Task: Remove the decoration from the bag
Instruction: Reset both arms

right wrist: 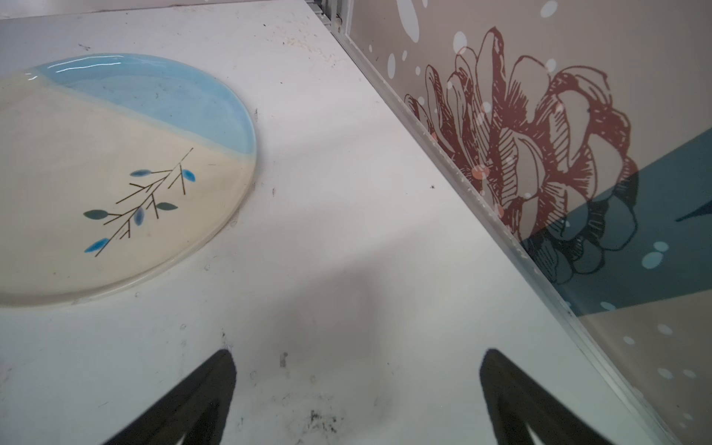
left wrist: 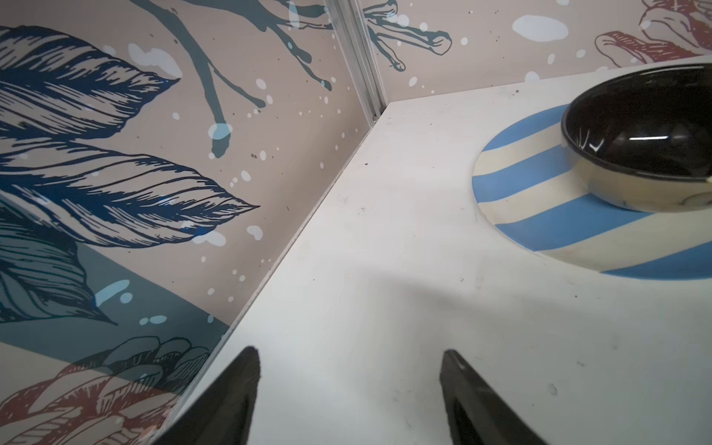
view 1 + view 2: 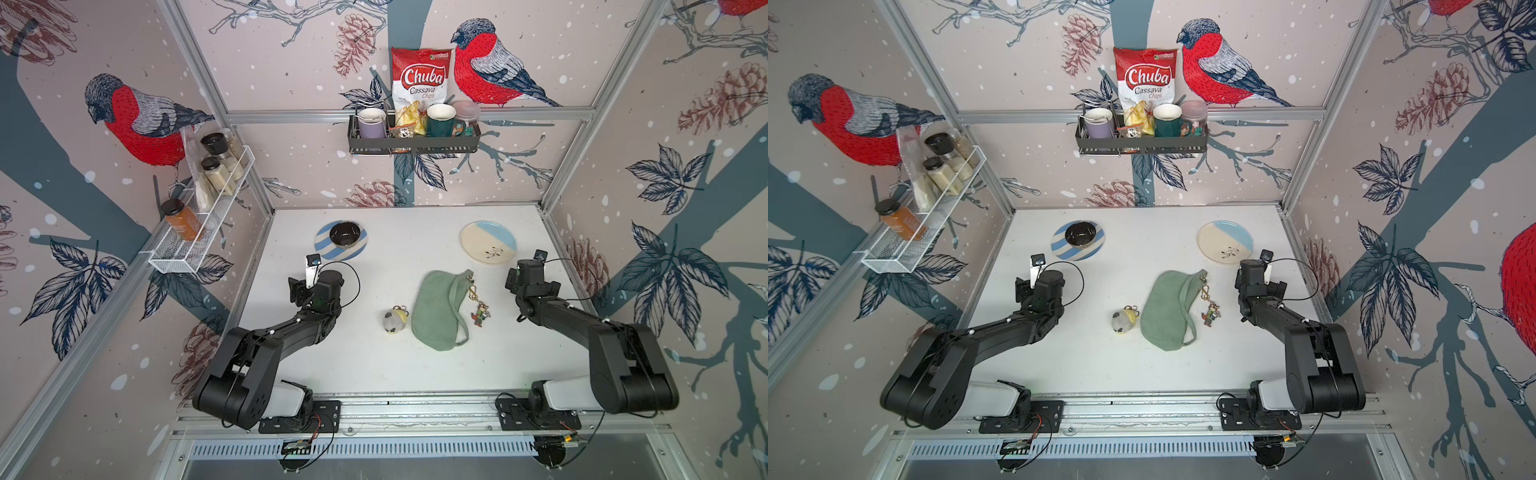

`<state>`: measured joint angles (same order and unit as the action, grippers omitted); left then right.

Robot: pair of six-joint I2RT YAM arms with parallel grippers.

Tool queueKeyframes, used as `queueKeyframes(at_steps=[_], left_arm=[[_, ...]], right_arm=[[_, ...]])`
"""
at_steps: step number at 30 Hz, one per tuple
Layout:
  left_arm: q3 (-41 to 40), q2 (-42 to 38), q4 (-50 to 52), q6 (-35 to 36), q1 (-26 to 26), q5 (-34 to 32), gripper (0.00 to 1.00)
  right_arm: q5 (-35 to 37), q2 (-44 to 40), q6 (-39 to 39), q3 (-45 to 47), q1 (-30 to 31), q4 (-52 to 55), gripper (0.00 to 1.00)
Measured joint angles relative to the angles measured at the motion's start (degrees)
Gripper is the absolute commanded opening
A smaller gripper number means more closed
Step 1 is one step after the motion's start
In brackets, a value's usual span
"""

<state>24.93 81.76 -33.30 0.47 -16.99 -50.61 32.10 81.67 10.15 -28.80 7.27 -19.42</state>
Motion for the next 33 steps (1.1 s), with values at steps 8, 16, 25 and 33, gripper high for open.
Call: queueKeyframes(at_steps=[8,16,25,33], left_arm=[[-3.6,4.5,-14.4,3.8,6.0,13.0,0.96],[-3.7,7.1,-17.9,-1.1,12.1,22.1,0.98],[-3.6,7.1,-18.6,-2.0,12.3,24.1,0.99],[-3.6,7.1,-18.7,-1.9,12.3,25.1,0.98]], right_arm=[[-7.5,3.8,-4.2,8.3,-1.8,-25.0,1.00],[-10.6,5.2,-4.2,8.7,-2.9,-30.9,1.00],[-12.0,4.9,-4.0,8.6,-3.5,-31.1,1.00],[-12.5,4.8,-4.0,8.6,-3.6,-31.1,1.00]])
